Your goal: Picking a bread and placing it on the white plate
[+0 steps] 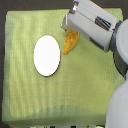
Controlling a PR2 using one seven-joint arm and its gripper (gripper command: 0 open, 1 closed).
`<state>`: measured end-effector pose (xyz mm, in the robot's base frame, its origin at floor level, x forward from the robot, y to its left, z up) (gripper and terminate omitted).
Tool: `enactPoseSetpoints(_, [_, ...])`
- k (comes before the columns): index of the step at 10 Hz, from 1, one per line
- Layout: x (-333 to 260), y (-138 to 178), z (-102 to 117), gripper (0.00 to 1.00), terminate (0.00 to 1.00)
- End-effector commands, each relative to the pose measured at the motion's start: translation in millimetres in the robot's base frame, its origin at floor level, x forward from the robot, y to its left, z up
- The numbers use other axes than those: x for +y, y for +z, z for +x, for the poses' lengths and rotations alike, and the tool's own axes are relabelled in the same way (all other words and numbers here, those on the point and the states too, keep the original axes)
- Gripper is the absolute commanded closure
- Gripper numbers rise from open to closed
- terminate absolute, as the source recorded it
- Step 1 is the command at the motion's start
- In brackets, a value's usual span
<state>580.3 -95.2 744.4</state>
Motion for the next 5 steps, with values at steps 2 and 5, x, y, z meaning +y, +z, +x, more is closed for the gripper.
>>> enactPoseSetpoints(2, [18,-20,-11,0.00,0.00])
enactPoseSetpoints(5, [10,-17,-6,0.00,0.00])
